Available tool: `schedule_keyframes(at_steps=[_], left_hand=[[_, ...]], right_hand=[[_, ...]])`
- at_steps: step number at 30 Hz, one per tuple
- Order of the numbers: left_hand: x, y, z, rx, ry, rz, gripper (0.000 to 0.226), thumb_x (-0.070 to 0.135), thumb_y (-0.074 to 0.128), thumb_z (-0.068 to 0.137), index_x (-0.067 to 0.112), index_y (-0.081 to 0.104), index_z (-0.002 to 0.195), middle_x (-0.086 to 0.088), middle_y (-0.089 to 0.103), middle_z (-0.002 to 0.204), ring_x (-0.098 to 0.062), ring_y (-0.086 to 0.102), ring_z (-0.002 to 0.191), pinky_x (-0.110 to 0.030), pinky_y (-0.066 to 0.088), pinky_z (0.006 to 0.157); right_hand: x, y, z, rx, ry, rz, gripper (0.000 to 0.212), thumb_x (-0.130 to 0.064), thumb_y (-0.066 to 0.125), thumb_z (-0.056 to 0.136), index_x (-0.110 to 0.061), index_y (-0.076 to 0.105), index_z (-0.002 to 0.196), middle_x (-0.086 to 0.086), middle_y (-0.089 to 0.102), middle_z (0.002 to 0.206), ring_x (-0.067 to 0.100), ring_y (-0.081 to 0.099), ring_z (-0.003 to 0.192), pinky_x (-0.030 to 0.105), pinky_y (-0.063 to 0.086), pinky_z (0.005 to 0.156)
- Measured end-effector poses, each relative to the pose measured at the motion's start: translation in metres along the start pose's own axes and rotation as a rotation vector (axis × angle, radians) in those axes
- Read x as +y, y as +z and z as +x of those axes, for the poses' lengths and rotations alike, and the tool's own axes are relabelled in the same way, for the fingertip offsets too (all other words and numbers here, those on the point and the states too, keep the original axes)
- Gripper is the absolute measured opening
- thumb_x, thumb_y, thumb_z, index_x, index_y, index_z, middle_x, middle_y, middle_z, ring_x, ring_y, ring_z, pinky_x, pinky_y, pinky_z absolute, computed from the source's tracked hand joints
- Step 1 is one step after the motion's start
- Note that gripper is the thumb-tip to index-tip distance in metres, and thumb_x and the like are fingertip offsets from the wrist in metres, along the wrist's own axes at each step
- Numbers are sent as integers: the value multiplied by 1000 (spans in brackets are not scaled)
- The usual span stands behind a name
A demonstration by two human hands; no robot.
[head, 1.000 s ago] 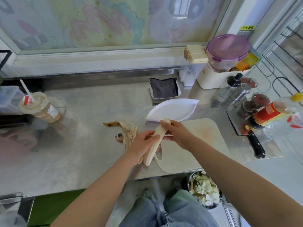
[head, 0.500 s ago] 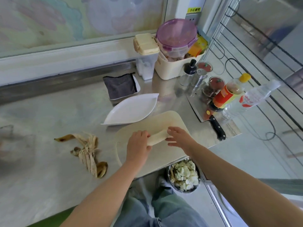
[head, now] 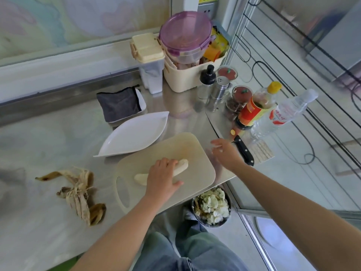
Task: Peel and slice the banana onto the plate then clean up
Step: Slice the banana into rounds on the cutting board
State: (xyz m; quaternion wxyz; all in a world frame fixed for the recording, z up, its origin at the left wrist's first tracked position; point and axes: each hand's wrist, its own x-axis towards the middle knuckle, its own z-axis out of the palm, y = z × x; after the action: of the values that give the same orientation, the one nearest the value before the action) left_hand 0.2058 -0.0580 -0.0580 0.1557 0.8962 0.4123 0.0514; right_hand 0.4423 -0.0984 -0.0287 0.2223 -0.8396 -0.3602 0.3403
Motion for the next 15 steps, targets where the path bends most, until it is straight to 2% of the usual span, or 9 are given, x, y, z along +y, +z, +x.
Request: schedule_keyframes(at_steps=[3, 5, 8, 12, 15], left_hand=[[12, 4, 9, -13, -27, 1, 58, 37, 84, 62, 15, 60, 110, -2, 59, 94, -22, 55, 84, -35, 47, 72], [14, 5, 13, -7, -50, 2, 48, 24, 83, 64, 16, 60, 105, -1, 58, 90, -21, 55, 80, -34, 47, 69], [12, 6, 16, 2, -61, 4, 41, 18, 81, 63, 17, 61, 99, 1, 57, 84, -20, 55, 74, -33, 45, 63], [12, 7, 17, 10, -67, -30, 40, 16, 81, 60, 17, 62, 95, 1, 56, 81, -22, 55, 71, -33, 45, 59], [12, 7, 16, 18, -72, -58, 40, 17, 80, 61, 16, 62, 97, 0, 56, 83, -21, 55, 73, -33, 47, 60]], right_hand=[[21, -24, 18, 158, -11, -226, 39, -17, 54, 89, -14, 51, 128, 12, 43, 136, 33, 46, 121, 42, 41, 98], [35, -35, 27, 215, 74, -344, 49, -21, 54, 88, -17, 43, 136, 12, 39, 140, 34, 40, 127, 47, 38, 102], [46, -45, 33, 158, 187, -442, 51, -28, 58, 89, -11, 40, 133, 18, 44, 132, 37, 43, 123, 48, 41, 98], [51, -47, 38, 126, 136, -412, 46, -18, 63, 86, -7, 44, 126, 20, 49, 123, 38, 51, 112, 44, 45, 89], [48, -46, 36, 56, 97, -335, 50, -15, 64, 83, -7, 42, 127, 18, 54, 118, 36, 56, 103, 38, 46, 81]])
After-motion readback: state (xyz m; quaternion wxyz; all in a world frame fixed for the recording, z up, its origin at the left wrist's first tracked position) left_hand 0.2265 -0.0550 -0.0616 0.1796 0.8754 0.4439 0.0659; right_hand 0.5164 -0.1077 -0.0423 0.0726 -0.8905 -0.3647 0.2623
